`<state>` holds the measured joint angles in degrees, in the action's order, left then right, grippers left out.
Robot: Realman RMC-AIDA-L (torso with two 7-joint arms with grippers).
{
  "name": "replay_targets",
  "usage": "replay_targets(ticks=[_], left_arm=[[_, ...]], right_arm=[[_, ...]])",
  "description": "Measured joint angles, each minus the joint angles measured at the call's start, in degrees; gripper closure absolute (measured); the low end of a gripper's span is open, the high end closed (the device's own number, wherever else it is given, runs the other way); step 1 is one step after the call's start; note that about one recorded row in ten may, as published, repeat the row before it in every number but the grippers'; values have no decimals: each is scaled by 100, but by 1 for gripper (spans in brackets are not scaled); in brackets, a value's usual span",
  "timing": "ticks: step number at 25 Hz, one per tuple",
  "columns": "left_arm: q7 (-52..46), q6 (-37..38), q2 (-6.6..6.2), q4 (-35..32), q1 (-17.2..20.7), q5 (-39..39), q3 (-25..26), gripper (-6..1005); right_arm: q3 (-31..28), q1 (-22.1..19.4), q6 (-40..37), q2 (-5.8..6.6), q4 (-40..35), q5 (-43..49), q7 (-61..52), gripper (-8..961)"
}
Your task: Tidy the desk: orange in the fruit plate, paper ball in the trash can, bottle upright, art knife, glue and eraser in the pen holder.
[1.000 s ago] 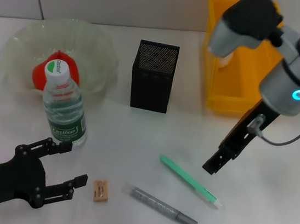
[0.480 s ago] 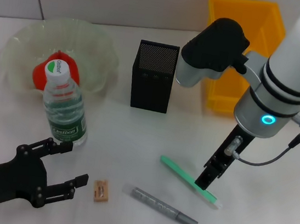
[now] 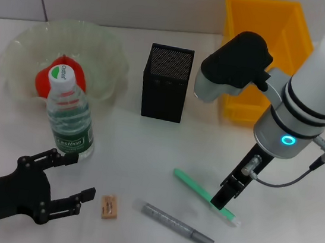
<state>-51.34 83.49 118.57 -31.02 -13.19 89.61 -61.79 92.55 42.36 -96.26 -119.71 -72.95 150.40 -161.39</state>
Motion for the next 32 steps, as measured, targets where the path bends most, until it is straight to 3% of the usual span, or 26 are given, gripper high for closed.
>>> replay_targets(ticks=[8,14,32], left_arm=[[-28,9,-4,25,0,-7,14,215],[-19,34,-9,26,0,-7,24,214],[1,7,-17,35,-52,-3,44,214]], right_arm=[[253,-54,197,0,9,15,-91,227],[280,-73,255,0,86,4,-95,425],[501,-18,420,0,301,-151,-101,460]])
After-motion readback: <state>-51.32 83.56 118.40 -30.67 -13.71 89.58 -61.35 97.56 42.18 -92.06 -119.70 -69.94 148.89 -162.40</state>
